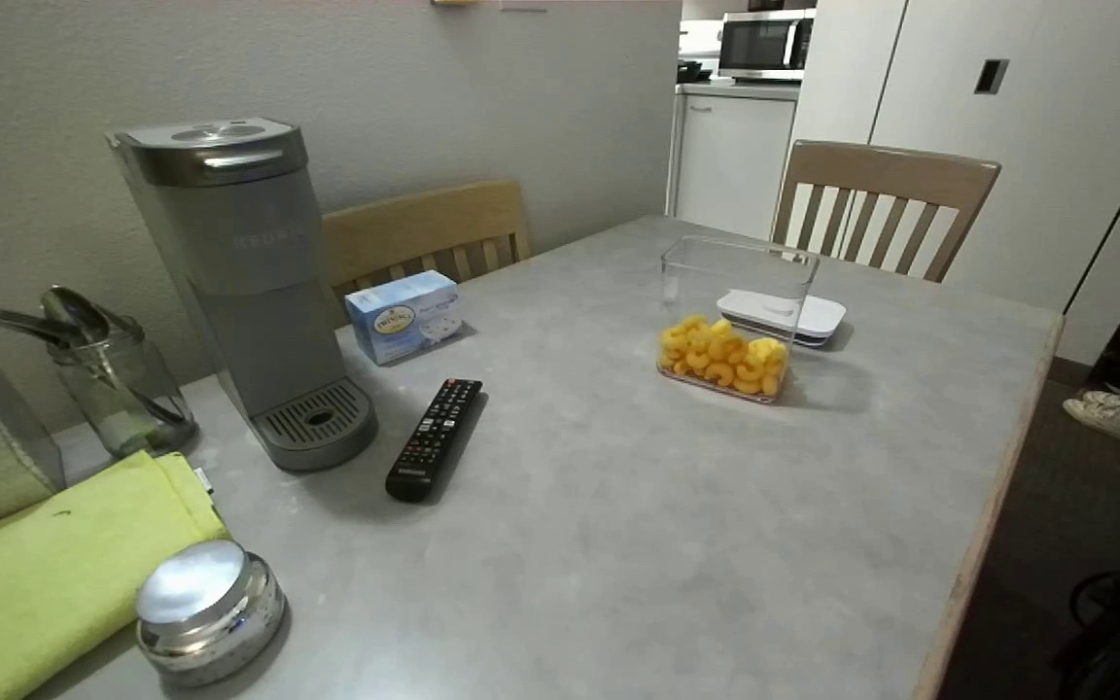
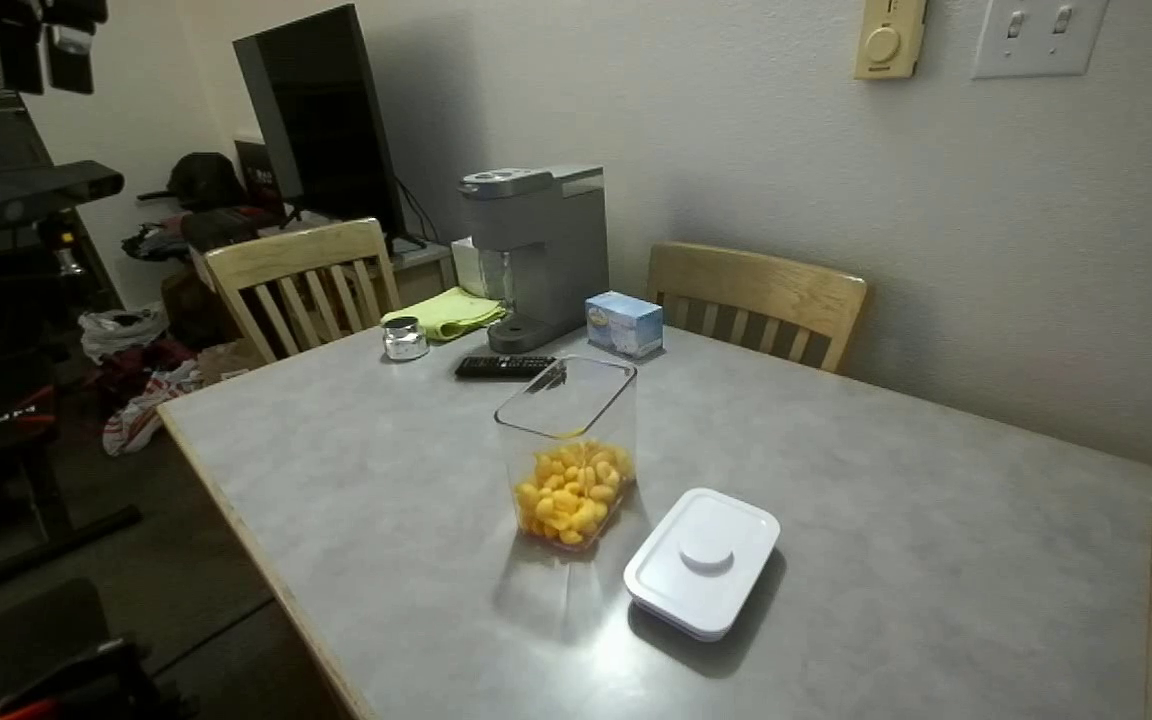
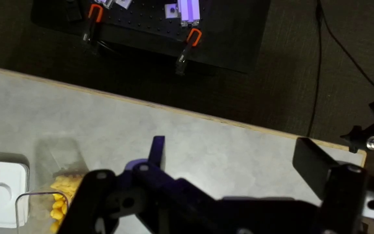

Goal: Use the lid to close the container

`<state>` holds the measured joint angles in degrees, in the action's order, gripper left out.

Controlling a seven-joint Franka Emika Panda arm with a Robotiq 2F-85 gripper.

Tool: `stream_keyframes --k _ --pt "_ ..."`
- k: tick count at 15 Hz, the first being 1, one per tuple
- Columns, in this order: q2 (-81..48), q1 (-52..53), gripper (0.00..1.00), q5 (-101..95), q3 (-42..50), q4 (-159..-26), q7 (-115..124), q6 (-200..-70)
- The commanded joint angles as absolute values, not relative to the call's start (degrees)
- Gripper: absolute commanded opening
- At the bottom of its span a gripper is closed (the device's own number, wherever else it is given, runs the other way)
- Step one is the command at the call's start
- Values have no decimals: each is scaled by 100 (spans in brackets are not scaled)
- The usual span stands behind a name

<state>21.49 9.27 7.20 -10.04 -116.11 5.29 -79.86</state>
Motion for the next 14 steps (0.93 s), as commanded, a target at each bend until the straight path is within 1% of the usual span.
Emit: stream_keyframes --k 1,14 --pt "2034 793 100 655 -899 -11520 487 -7919" --pt "1709 -67 100 740 137 -11329 591 -7864"
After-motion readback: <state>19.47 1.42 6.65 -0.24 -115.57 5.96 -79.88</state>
